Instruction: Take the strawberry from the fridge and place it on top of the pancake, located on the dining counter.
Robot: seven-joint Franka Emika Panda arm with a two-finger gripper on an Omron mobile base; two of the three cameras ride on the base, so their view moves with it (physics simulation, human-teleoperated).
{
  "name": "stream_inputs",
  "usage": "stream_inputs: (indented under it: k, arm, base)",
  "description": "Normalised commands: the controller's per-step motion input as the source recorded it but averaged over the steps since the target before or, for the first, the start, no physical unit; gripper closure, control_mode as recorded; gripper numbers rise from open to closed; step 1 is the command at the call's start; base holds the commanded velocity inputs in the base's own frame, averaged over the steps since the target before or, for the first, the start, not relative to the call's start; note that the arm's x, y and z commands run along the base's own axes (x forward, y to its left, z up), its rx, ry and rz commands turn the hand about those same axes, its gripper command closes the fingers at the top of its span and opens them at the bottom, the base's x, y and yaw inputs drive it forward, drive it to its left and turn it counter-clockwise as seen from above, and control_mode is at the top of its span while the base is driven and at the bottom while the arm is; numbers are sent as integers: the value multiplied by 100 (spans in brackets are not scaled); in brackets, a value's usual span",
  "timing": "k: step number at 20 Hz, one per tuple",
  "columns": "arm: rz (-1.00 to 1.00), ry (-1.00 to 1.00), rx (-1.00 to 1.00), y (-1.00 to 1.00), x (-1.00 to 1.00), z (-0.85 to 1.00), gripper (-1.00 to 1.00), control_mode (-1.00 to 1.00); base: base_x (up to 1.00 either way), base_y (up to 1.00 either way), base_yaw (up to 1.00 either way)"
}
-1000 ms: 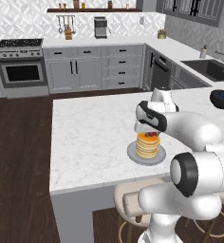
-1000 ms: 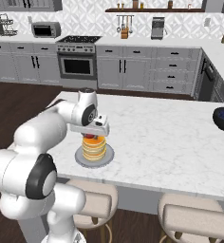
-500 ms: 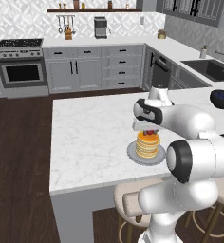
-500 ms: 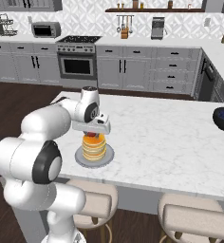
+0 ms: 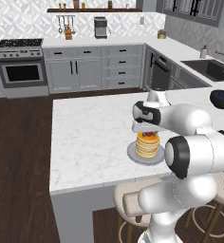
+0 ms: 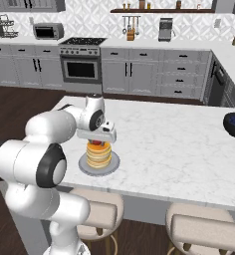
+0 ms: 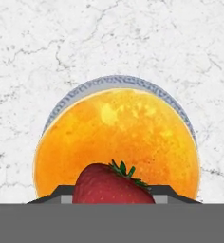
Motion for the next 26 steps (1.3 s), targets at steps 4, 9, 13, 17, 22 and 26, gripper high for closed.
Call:
stream_inputs:
  k: [4,9,13,17,22,26]
  arm:
    - [0,0,0,1,-8,-24,100,-100]
    - [0,-1,-4,8,-38,-24,-100,-100]
    - [1,0,-2,8,-3,-9,-100,-100]
    - [5,-1,0,1,0,0,-100,-100]
    - [4,-10,0,0,-26,11,-100,-100]
    - [0,-13,0,0,-60,41,-100,-100]
  base:
    - [0,0,0]
    - [0,0,0]
    - [0,0,0]
    - [0,0,0]
    - [0,0,0]
    - [0,0,0]
